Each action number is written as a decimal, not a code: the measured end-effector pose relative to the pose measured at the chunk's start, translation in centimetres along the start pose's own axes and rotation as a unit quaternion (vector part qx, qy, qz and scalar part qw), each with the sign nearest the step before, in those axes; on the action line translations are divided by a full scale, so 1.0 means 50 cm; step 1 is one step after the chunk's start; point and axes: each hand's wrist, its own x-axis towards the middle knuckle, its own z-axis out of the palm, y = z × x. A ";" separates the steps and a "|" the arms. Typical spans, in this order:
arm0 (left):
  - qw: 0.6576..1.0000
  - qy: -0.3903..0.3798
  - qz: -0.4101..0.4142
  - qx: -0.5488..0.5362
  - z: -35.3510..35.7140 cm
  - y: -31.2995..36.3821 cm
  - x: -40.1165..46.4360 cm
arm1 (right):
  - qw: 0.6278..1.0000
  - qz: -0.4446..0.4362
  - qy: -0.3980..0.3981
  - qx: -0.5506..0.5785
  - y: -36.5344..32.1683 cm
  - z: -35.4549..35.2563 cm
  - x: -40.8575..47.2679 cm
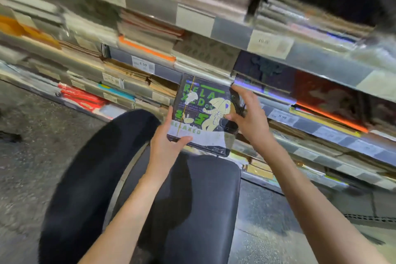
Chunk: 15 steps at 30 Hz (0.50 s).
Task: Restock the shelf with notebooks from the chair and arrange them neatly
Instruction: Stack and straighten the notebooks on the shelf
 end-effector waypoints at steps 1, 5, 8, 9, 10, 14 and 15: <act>1.000 0.004 0.010 0.001 -0.009 0.034 0.005 | 1.000 -0.009 0.010 -0.004 -0.025 -0.023 0.003; 0.998 0.008 0.063 0.005 -0.050 0.161 0.022 | 0.998 -0.037 0.052 -0.003 -0.132 -0.117 0.012; 0.996 0.008 0.092 -0.013 -0.081 0.255 0.028 | 0.995 -0.063 0.076 -0.018 -0.209 -0.184 0.009; 0.995 0.008 0.101 -0.020 -0.090 0.286 0.030 | 0.993 -0.075 0.085 -0.022 -0.233 -0.206 0.007; 0.993 0.009 0.112 -0.024 -0.098 0.316 0.030 | 0.991 -0.085 0.096 -0.027 -0.257 -0.228 0.005; 0.985 0.020 0.167 -0.025 -0.128 0.429 0.020 | 0.985 -0.100 0.137 -0.039 -0.350 -0.311 -0.007; 0.983 0.021 0.179 -0.025 -0.135 0.457 0.016 | 0.983 -0.107 0.144 -0.044 -0.373 -0.330 -0.011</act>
